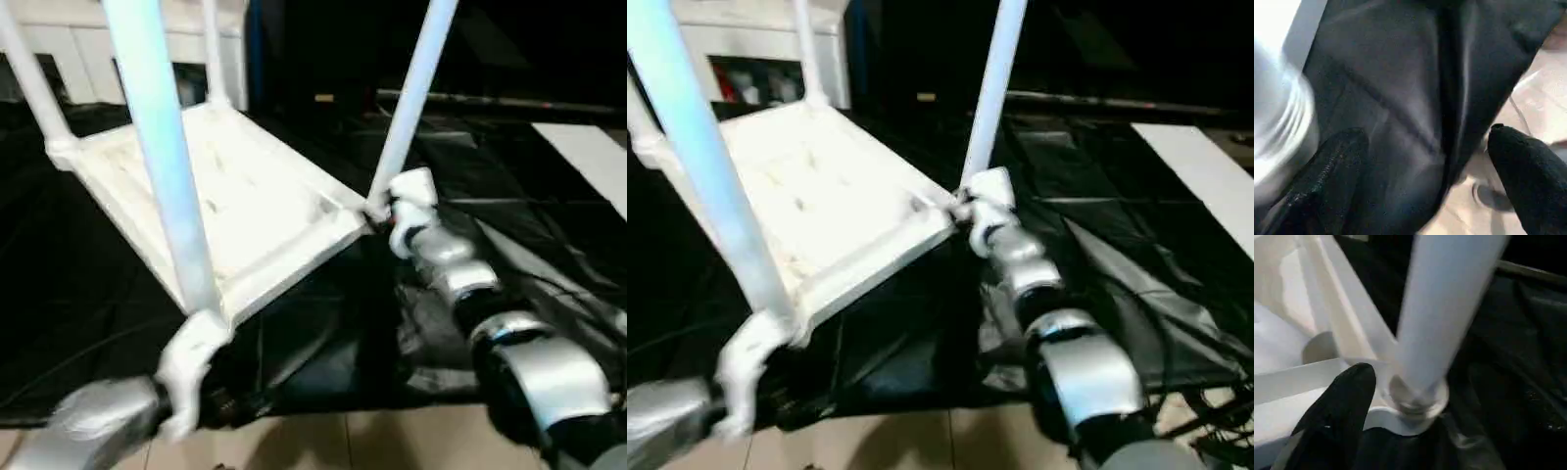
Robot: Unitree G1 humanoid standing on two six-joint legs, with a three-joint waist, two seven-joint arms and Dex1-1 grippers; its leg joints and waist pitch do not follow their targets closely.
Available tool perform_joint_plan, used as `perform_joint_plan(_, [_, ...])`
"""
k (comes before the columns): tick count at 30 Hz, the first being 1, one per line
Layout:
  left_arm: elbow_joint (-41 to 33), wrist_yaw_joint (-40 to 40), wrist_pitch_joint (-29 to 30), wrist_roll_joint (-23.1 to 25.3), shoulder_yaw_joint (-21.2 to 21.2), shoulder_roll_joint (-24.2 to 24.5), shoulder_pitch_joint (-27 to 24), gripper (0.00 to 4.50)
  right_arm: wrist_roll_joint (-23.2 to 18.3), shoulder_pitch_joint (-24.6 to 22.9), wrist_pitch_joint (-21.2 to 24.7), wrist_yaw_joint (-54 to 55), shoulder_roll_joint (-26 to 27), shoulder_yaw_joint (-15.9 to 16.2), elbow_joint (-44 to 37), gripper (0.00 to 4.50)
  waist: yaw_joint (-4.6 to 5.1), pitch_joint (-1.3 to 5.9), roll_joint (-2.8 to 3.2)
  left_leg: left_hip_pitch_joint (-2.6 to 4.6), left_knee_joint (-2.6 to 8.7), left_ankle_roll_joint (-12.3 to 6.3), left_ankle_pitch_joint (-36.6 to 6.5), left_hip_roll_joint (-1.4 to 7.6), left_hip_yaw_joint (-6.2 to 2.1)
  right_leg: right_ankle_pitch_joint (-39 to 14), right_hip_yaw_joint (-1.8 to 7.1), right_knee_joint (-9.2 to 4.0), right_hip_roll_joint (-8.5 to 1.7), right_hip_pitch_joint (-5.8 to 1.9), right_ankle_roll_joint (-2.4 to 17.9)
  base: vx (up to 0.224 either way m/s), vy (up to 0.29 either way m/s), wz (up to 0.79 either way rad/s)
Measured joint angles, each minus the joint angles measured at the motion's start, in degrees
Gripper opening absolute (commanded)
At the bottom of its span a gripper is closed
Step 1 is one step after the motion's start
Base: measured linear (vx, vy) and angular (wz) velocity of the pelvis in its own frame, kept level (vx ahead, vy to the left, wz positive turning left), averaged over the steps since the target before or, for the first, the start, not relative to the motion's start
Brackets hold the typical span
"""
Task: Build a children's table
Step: Rotate leg to tighten
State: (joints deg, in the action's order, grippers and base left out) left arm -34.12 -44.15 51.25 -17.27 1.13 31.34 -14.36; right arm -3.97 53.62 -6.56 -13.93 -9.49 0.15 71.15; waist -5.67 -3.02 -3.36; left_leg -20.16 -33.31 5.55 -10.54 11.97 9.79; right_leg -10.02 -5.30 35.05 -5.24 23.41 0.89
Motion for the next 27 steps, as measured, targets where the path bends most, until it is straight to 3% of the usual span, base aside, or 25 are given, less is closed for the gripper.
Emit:
perform_joint_plan(6, [-2.4,-1.2,0.5,-1.0,4.3,3.6,-5.9,4.43,-0.3,-0.9,-3.2,-8.4,-0.9,-1.0,0.5,3.52,0.36,0.0,-0.03,-0.04,-0.05,0.0,0.0,0.01,-0.06,-0.1,0.0,0.04,0.03,-0.01,-0.1,0.0,0.0,0.0])
perform_joint_plan(9, [-2.3,-0.4,-1.2,-0.3,8.5,4.2,-8.1,4.43,-0.5,-4.1,-4.6,-15.8,-2.3,-0.7,-1.1,3.52,0.21,0.01,-0.04,-0.03,-0.12,0.0,0.0,0.01,-0.09,-0.1,-0.01,0.0,0.04,-0.03,-0.1,0.0,0.0,0.0])
perform_joint_plan(14, [-0.4,1.0,-7.4,0.0,15.8,3.7,-7.5,4.43,-1.0,-9.7,-5.0,-24.7,-3.3,0.4,-5.3,3.52,-0.11,0.0,-0.14,-0.02,-0.28,-0.01,0.0,0.02,-0.13,-0.1,0.0,0.04,0.04,-0.05,-0.1,0.0,0.0,0.0])
perform_joint_plan(17, [0.6,0.1,-11.4,-1.3,15.0,1.9,-5.1,4.43,-0.8,-11.9,-5.0,-23.9,-3.9,0.4,-7.0,3.52,-0.62,0.0,-0.15,0.09,-0.34,-0.02,0.0,0.01,-0.14,-0.1,0.04,0.05,0.04,-0.1,-0.1,0.0,0.0,0.0])
perform_joint_plan(24, [1.5,-3.1,-12.7,-3.9,3.0,-2.3,1.3,4.43,-0.8,-13.1,-3.8,-22.0,-0.8,0.3,-8.7,3.52,-1.02,-0.03,-0.04,0.12,-0.36,-0.01,0.0,0.02,-0.13,0.2,0.06,0.24,0.04,-0.09,0.2,0.0,0.0,0.0])
perform_joint_plan(27, [6.7,-0.9,-15.7,-1.2,0.4,-4.6,6.0,4.43,-0.9,-13.8,-3.1,-21.9,-1.0,0.2,-11.4,3.52,-1.14,-0.07,0.04,0.17,-0.33,-0.01,0.0,0.01,-0.12,0.1,0.06,0.29,0.04,-0.11,0.1,0.0,0.0,0.0])
